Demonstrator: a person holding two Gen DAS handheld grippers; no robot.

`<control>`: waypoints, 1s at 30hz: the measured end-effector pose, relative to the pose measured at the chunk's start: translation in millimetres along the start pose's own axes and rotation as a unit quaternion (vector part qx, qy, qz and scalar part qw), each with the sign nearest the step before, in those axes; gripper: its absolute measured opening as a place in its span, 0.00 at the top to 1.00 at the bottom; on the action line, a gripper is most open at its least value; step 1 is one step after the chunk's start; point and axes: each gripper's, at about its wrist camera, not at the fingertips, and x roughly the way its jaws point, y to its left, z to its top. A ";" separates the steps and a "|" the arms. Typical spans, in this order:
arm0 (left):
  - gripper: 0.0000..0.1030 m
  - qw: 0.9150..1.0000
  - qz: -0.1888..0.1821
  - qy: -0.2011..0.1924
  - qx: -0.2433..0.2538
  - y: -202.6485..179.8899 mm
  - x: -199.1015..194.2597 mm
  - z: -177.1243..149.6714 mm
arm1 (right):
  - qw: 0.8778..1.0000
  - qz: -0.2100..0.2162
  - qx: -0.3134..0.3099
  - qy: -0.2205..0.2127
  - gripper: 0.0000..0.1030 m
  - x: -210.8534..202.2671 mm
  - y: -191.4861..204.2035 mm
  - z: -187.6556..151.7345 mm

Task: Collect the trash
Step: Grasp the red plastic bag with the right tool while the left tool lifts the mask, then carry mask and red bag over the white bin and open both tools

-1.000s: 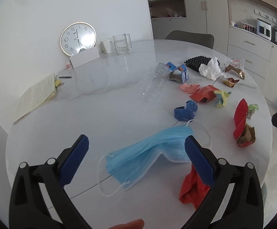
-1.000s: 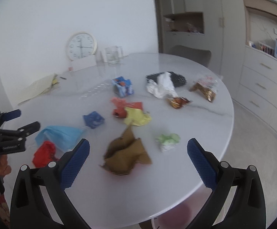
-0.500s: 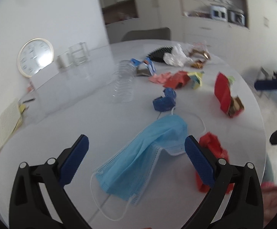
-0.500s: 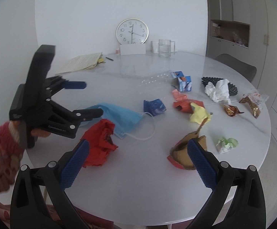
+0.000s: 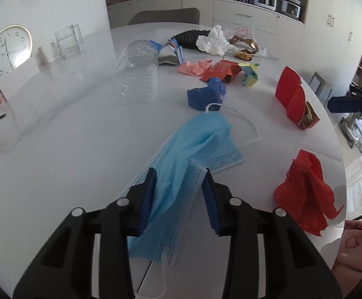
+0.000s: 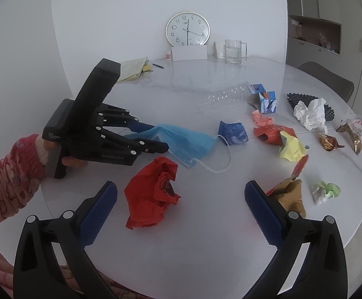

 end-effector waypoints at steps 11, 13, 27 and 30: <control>0.80 0.993 0.092 -0.008 -0.080 -4.9 -18.1 9.9 | 0.999 0.007 0.031 0.032 0.02 30.7 1.7 4.1; 0.80 0.989 0.100 -0.016 -0.105 0.0 -23.2 12.2 | 0.999 0.006 0.027 0.037 0.02 34.8 4.9 5.0; 0.80 0.949 0.175 -0.078 -0.251 15.0 -77.0 -1.5 | 0.998 0.000 0.005 0.068 0.33 65.2 11.6 8.7; 0.80 0.947 0.190 -0.074 -0.250 9.1 -77.3 -4.0 | 0.997 0.022 0.010 0.072 0.62 64.9 9.1 6.5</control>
